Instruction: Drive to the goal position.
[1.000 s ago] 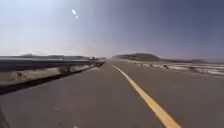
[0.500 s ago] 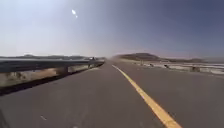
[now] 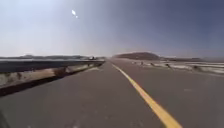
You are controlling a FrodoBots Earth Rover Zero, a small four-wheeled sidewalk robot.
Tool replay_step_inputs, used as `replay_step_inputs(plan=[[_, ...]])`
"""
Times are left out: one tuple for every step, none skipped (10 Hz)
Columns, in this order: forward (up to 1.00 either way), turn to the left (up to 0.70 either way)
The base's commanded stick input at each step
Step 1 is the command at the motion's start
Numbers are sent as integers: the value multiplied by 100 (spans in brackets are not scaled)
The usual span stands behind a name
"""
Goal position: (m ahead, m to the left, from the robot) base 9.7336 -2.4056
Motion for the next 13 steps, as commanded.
replay_step_inputs(plan=[[50,0],[50,0],[50,0],[50,0],[50,0],[50,0],[50,0],[50,0],[50,0],[50,0],[50,0],[50,0],[50,0]])
